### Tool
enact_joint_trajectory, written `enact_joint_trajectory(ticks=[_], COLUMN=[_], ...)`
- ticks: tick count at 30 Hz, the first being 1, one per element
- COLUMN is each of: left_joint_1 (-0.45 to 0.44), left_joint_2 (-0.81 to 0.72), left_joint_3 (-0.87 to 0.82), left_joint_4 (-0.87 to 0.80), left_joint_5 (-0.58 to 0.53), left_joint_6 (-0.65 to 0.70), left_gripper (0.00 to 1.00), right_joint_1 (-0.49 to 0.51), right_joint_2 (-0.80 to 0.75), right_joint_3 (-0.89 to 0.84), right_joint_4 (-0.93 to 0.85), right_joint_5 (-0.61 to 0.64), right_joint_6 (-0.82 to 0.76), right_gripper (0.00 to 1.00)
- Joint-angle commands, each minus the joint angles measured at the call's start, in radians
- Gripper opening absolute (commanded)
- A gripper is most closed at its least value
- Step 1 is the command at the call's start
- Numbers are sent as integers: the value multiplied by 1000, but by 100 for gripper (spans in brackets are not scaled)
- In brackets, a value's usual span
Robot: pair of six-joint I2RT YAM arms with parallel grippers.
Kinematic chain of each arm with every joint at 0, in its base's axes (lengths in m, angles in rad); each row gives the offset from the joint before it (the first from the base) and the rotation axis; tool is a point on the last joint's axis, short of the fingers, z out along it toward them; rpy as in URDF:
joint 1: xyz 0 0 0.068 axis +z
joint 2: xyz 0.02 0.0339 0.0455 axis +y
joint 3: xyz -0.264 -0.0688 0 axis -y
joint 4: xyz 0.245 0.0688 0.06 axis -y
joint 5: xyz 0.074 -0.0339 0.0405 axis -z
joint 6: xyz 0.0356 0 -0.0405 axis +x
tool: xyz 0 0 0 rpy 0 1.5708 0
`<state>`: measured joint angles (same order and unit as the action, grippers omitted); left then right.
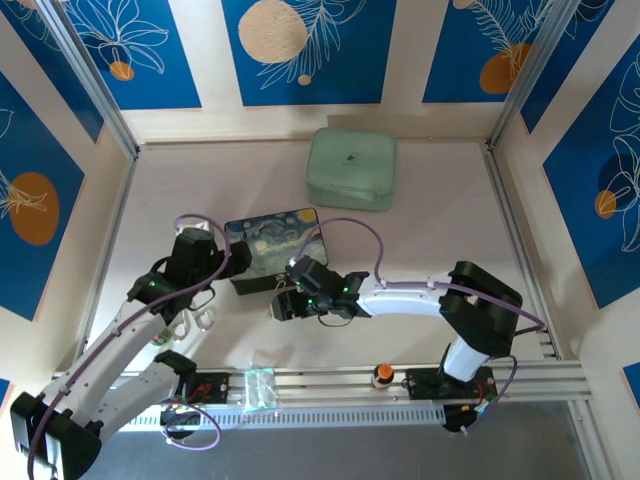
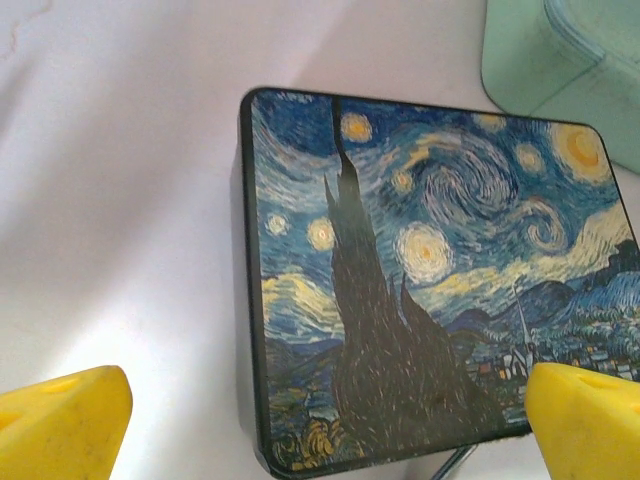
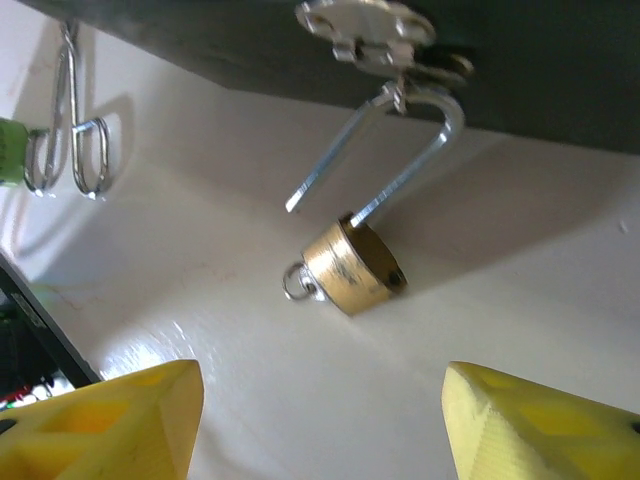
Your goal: Unlock the padlock with the key
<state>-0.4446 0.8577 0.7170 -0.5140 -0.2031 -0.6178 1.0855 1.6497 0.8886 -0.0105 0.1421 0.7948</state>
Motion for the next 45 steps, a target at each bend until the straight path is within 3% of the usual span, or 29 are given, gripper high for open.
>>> enact_joint_trajectory(ticks=[1,5,15,27,36,45], left_joint_1=[27,32,35,35,37,37], left_joint_2=[4,4,53,93,105,123], left_joint_3=[15,-10,5,2,-4,0], left_joint_4=[-5,20,22,60,69,74], left_joint_5=[-20,-4,-13,1,6,-10], left_joint_6=[46,41,61,59,59,75], left_gripper=[99,99,99,99,99,99], right_joint_1=[-6,-1,-3,36,74,34], right_joint_2=[50,98,170,249,265,190], right_joint_3=[1,23,29,80,103,-64], right_joint_4=[105,84,149,-36,-185,141], right_joint_5=[-26,31,-8,163,236,47], right_joint_6=[12,-19,-37,-13,4,52], right_gripper=[65,62,54,40,43,34])
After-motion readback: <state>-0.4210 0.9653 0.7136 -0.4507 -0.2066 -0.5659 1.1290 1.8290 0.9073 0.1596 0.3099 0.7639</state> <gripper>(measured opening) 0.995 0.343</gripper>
